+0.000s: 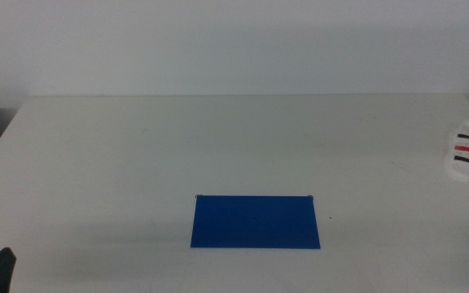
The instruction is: Use one arm to grab the shoe from the table and place it on the mat.
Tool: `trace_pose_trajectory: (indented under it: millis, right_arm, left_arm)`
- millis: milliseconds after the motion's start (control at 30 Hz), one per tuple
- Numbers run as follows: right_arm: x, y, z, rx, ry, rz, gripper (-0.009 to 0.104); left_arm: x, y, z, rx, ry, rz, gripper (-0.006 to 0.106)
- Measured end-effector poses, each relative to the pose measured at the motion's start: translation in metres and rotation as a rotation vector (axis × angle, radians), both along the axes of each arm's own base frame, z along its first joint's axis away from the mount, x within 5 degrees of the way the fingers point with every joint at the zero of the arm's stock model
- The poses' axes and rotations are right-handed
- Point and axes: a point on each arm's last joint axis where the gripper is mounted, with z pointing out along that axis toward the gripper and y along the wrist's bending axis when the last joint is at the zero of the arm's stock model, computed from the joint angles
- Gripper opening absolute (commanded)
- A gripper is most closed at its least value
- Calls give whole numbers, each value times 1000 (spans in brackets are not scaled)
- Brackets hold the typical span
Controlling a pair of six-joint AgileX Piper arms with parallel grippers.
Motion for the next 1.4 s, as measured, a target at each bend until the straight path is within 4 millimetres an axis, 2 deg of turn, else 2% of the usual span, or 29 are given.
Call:
trace_pose_trajectory:
  millis: [133, 200, 400, 500, 800, 1167, 1400]
  right_arm:
    - [-1, -1, -1, 0, 43, -6, 92]
    - [-2, -1, 4, 1, 72, -12, 92]
    - [0, -3, 37, -12, 205, -34, 92]
    - [8, -5, 54, -35, 286, -47, 92]
    - [48, -6, 108, -48, 479, -70, 92]
    - [93, -6, 148, -28, 827, -108, 92]
    - [131, -2, 173, 82, 992, -150, 92]
  left_arm:
    - [0, 0, 0, 0, 0, 0, 94]
    - [0, 0, 0, 0, 0, 0, 94]
    - [0, 0, 0, 0, 0, 0, 94]
    - [0, 0, 0, 0, 0, 0, 94]
    - [0, 0, 0, 0, 0, 0, 94]
    - [0, 0, 0, 0, 0, 0, 94]
    - [0, 0, 0, 0, 0, 0, 94]
